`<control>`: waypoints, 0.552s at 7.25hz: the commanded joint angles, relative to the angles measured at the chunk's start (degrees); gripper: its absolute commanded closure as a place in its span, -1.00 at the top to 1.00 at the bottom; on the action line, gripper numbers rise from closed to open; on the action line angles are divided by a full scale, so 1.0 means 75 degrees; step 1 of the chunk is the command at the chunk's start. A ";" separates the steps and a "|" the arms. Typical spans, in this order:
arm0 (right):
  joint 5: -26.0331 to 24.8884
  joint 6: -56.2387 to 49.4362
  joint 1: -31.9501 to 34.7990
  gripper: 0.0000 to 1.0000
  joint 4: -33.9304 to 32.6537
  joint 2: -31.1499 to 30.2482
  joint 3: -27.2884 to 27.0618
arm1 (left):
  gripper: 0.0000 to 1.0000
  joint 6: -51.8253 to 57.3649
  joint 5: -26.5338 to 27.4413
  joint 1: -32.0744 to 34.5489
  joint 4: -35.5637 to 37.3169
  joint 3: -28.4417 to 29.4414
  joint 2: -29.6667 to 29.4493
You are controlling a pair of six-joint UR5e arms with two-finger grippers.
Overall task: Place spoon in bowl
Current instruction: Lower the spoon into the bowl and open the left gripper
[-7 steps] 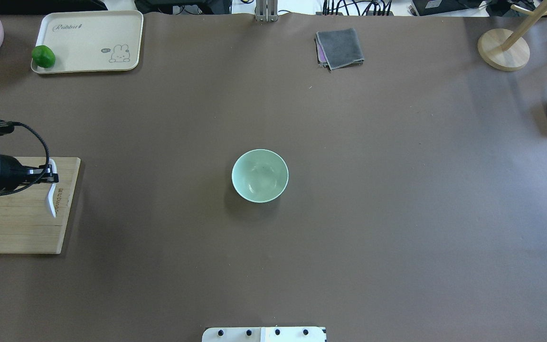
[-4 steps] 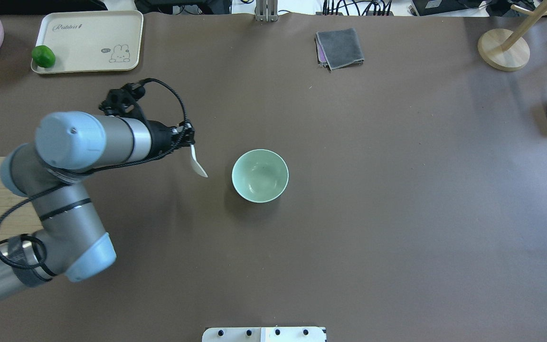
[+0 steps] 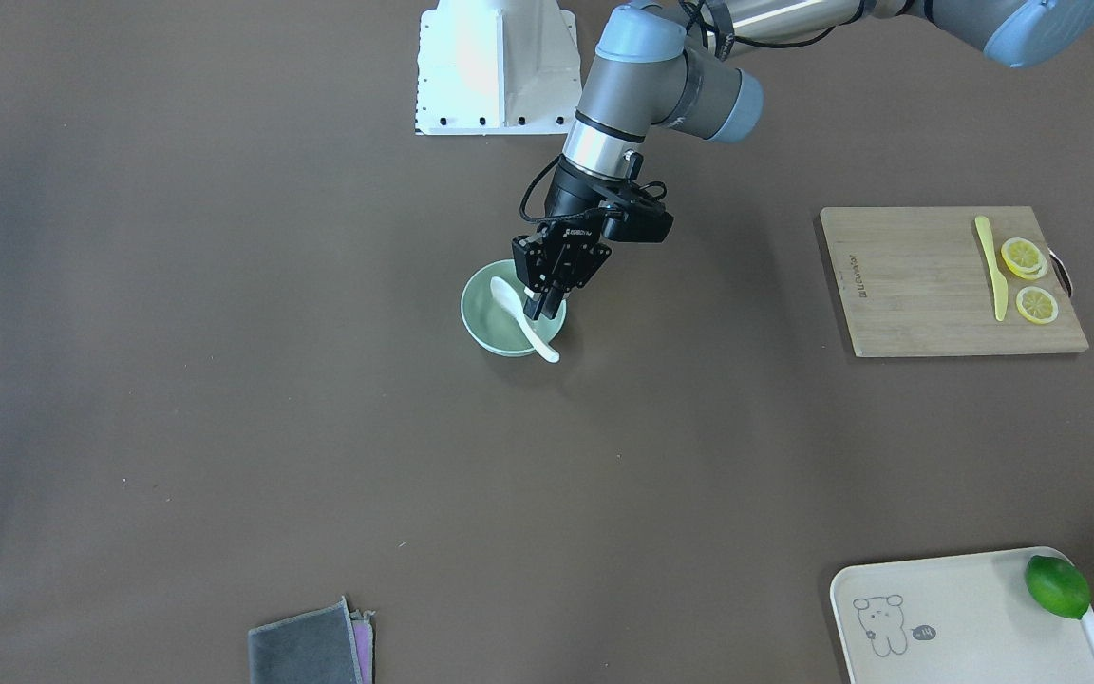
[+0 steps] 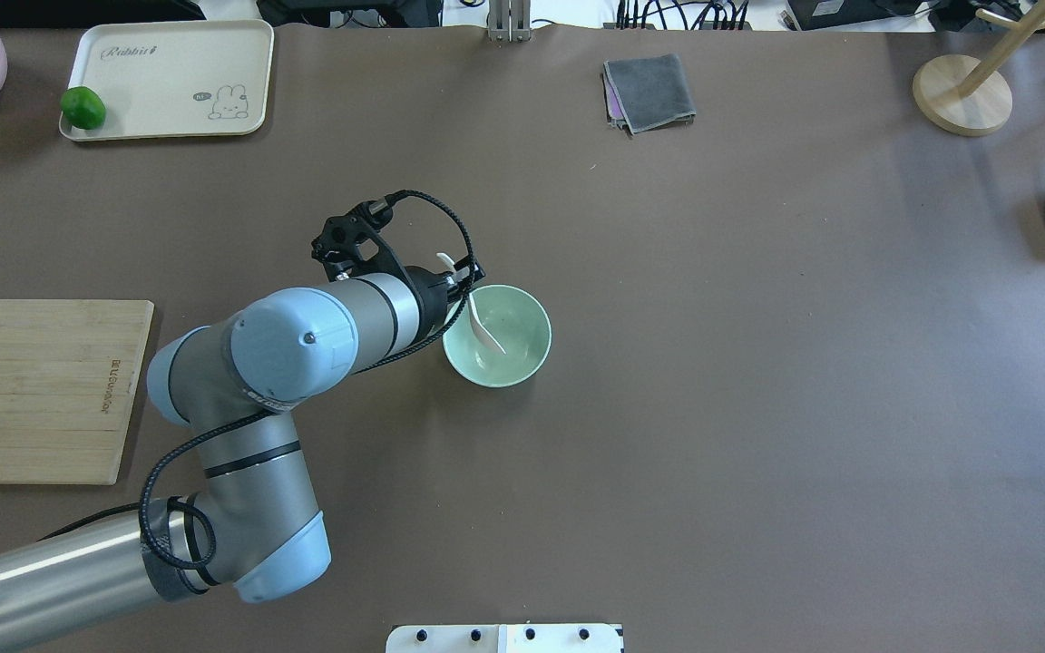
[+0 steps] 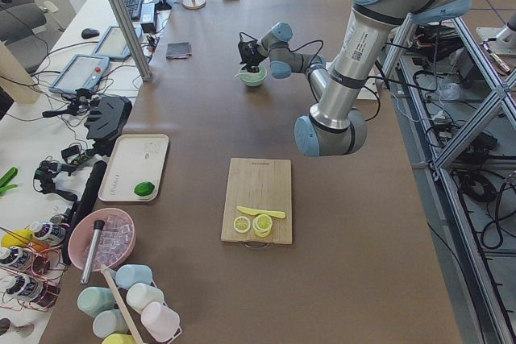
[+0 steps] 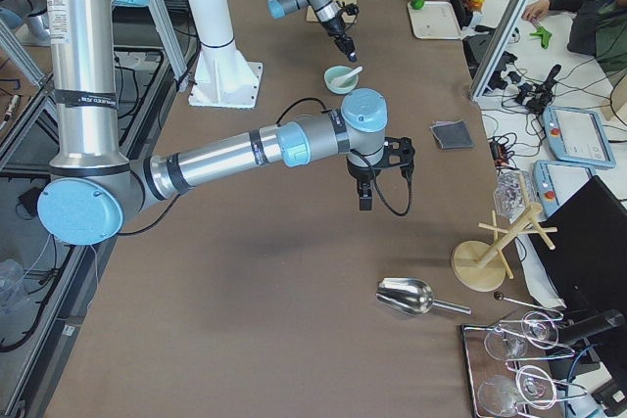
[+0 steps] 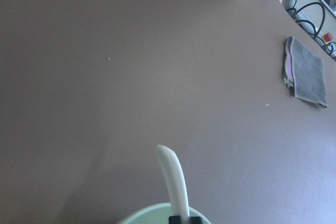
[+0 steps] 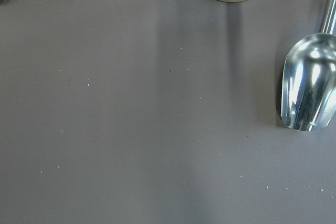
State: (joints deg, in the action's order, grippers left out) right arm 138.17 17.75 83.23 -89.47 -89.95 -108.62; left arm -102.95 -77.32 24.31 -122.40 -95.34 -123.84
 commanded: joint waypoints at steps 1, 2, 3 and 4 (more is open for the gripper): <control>0.0000 0.0001 0.0000 1.00 0.0000 0.0017 0.0011 | 0.96 0.0932 0.0104 0.0039 -0.0027 -0.0700 0.0733; 0.0000 -0.0023 0.0000 1.00 0.0000 0.0005 0.0011 | 0.96 0.1927 -0.0118 0.0121 -0.0016 -0.1820 0.1736; -0.0116 -0.0058 0.0000 1.00 0.0012 0.0005 0.0011 | 0.96 0.2274 -0.1130 0.0690 -0.0016 -0.2284 0.2535; -0.0489 -0.0070 0.0012 1.00 0.0012 -0.0053 0.0011 | 0.96 0.3321 -0.2857 0.1833 -0.0016 -0.2521 0.3367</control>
State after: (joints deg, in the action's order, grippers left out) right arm 136.86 17.39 83.24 -89.42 -90.02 -108.55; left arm -85.56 -86.79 30.41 -122.52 -110.92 -105.85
